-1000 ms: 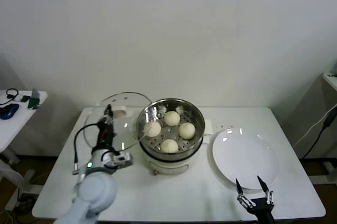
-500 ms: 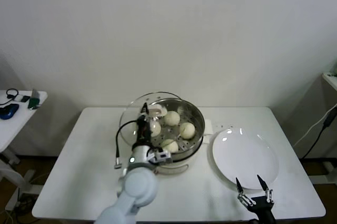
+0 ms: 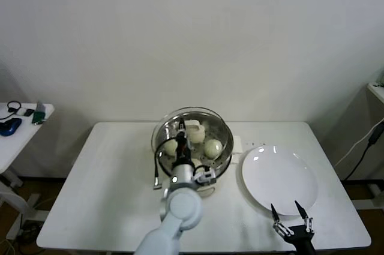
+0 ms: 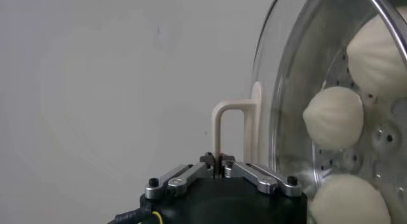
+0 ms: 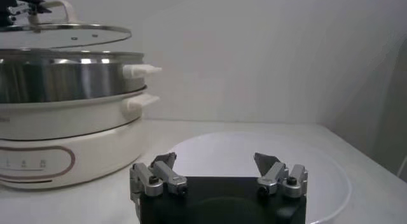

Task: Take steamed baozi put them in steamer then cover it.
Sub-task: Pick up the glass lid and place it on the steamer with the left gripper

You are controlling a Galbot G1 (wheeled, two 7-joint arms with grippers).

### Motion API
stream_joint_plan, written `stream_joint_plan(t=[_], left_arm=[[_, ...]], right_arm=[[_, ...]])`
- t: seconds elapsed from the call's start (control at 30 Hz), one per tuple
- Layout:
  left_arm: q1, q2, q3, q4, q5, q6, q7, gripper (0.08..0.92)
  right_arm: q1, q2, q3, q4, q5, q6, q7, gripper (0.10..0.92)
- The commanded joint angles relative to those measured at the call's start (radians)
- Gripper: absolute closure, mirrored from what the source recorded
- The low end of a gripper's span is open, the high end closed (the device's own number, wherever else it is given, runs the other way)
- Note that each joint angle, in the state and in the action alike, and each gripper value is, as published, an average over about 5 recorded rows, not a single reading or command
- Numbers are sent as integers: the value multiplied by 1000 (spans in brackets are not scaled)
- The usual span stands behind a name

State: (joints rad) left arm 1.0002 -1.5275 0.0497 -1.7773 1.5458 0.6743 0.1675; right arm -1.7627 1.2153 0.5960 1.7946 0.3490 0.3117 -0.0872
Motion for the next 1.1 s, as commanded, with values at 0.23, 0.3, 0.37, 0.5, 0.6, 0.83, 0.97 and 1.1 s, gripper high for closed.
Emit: stream_joint_plan(t=[0.23,0.3,0.37,0.5,0.6,0.83,0.97,1.1], left_arm=[[-7,-69,17,89,96,-4,-7,862],[-1,-67,16,89,103,-6,-5,862],[6,-63,14,90,108,-7,-3,862],[10,-60,9,100,110,-8,-1,862],[6,-60,7,108,110,-9,-3,862],[10,-58,2,106,112,-12,-2,862],[21,-54,6,101,106,-17,2,862],[25,-44,13,80,98,-20,16,862]], right_arm=[[14,12,0,-15,3,-3,-1,203],[14,14,0,-18,3,-3,-1,203],[14,16,-1,-19,2,-3,-1,203],[15,18,-1,-22,1,-4,-1,203],[15,20,-1,-21,0,-6,-2,203],[16,24,0,-20,-5,-8,-1,203],[18,29,-1,-19,-11,-10,1,203],[20,34,-1,-15,-12,-16,10,203]])
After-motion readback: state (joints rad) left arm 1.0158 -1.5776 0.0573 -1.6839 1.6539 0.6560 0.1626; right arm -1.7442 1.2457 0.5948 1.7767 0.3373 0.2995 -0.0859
